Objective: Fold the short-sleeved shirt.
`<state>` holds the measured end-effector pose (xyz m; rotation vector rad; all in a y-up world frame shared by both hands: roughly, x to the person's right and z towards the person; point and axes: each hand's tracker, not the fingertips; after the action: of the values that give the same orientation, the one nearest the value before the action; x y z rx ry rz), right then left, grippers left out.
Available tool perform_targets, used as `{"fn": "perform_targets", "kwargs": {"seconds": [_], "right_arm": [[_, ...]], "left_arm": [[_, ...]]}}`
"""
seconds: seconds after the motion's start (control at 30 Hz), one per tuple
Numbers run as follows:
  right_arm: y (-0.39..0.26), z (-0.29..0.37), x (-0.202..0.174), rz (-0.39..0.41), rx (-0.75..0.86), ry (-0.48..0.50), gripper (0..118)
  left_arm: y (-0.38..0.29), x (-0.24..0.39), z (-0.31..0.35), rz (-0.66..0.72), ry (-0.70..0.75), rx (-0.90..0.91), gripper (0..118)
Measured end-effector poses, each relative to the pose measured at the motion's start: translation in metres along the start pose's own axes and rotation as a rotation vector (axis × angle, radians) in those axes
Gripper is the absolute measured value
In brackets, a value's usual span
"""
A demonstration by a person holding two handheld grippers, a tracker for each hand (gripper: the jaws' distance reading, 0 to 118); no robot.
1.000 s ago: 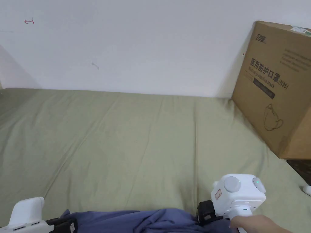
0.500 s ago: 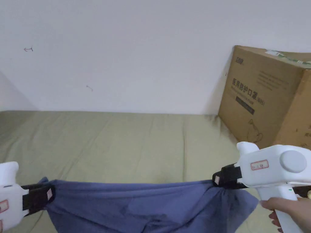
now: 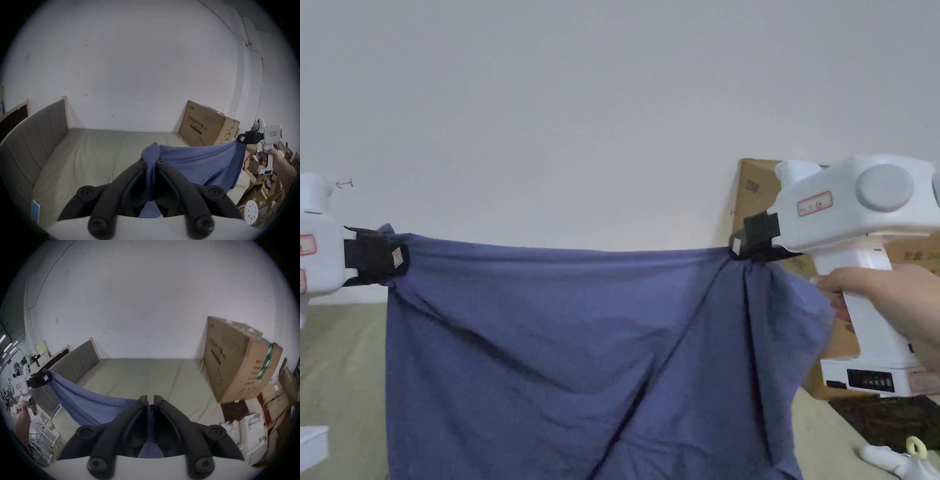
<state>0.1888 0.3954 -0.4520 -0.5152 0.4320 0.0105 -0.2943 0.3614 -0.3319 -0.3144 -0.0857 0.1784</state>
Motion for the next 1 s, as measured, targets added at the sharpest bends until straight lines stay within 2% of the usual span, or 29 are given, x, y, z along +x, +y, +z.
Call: {"fn": "perform_targets", "kwargs": {"seconds": [0.37, 0.63, 0.73, 0.83, 0.93, 1.0], "right_arm": [[0.119, -0.066, -0.02, 0.144, 0.122, -0.144, 6], [0.164, -0.123, -0.044, 0.299, 0.21, -0.258, 6], [0.144, -0.153, -0.047, 0.323, 0.191, -0.287, 6], [0.082, -0.196, -0.04, 0.289, 0.092, -0.289, 6], [-0.02, -0.246, -0.028, 0.21, -0.118, -0.244, 6], [-0.104, -0.268, -0.019, 0.115, -0.25, -0.189, 6]], "left_arm": [[0.082, -0.01, -0.084, -0.024, 0.095, 0.12, 4], [0.098, -0.017, -0.137, -0.075, 0.21, 0.227, 4], [0.077, -0.027, -0.156, -0.041, 0.201, 0.165, 4], [0.024, -0.04, -0.183, -0.018, 0.195, 0.012, 4], [-0.061, -0.057, -0.213, 0.066, 0.15, -0.242, 4], [-0.133, -0.064, -0.224, 0.112, 0.112, -0.409, 4]]}}
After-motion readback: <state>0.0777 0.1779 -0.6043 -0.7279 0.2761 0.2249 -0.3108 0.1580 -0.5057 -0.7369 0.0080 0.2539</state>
